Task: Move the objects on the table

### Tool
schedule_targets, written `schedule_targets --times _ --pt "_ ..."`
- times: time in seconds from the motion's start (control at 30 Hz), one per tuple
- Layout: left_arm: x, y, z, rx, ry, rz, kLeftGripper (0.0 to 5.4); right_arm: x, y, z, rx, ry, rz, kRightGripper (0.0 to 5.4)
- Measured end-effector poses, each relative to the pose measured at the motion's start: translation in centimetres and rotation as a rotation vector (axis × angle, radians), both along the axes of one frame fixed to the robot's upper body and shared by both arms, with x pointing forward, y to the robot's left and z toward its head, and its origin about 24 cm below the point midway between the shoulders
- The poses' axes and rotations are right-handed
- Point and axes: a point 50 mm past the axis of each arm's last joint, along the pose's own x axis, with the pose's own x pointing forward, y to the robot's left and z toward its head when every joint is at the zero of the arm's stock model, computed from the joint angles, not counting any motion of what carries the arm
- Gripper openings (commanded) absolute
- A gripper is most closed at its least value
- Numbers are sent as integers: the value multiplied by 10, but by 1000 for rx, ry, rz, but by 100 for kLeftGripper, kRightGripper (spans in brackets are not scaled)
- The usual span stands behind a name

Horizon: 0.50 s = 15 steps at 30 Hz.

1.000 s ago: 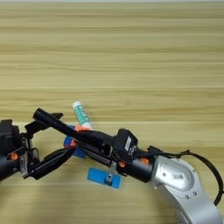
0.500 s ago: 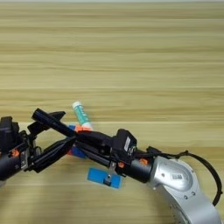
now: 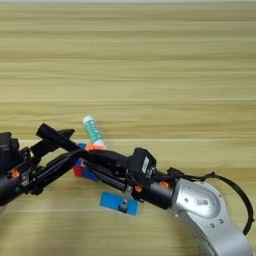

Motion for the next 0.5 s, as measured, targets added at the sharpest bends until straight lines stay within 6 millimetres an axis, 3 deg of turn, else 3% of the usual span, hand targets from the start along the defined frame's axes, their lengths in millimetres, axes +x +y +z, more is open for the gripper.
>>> schedule_targets --times 0.5 --pt "1 2 0 -10 5 6 152 0 0 0 9 3 6 87"
